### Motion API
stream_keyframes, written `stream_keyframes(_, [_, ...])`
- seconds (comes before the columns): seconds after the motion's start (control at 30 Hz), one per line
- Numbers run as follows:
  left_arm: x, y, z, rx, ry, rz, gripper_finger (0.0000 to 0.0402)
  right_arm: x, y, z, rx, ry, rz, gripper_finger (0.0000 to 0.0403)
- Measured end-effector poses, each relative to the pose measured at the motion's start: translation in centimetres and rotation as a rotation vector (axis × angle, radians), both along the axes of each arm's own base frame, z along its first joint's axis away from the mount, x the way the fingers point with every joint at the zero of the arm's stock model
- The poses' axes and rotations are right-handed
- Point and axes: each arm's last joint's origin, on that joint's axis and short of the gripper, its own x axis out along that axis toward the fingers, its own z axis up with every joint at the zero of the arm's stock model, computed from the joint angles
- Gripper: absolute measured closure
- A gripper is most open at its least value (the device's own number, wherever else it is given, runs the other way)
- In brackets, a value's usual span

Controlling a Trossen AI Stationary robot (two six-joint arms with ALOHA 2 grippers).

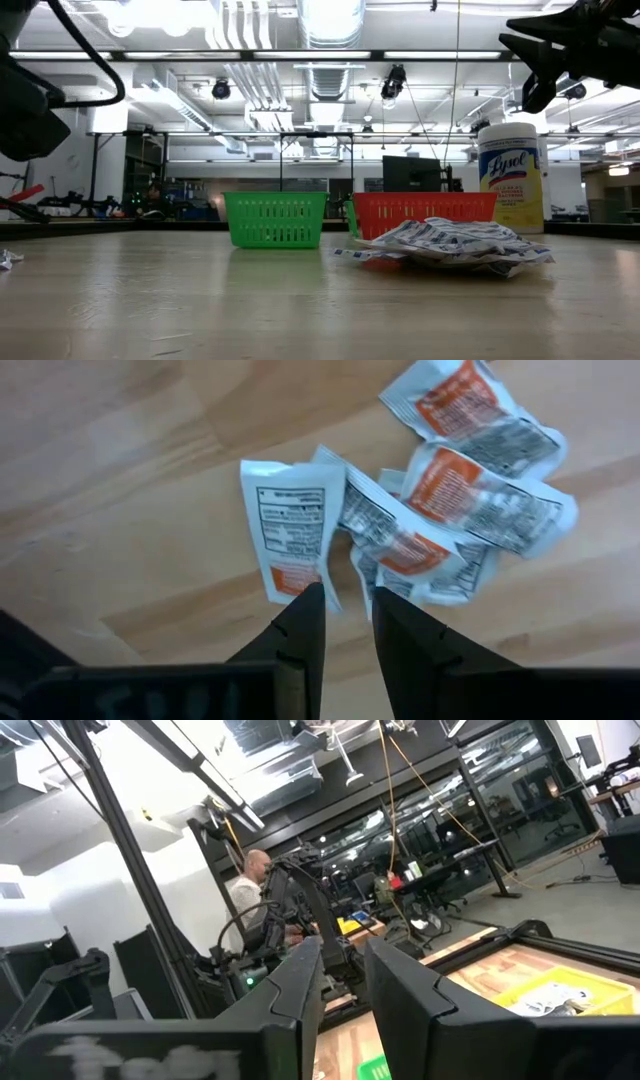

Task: Pick & Place First Aid Supplies
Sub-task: Put the orange ointment pack into the bottom green bin

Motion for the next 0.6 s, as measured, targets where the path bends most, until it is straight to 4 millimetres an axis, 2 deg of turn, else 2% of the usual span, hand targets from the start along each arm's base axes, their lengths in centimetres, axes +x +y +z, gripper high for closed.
stream_keyframes(0.6, [0.24, -0.18, -0.97, 0.023, 0.041, 0.001, 0.0321, 0.0, 0.0, 0.0, -0.001, 0.0, 0.0, 0.0329])
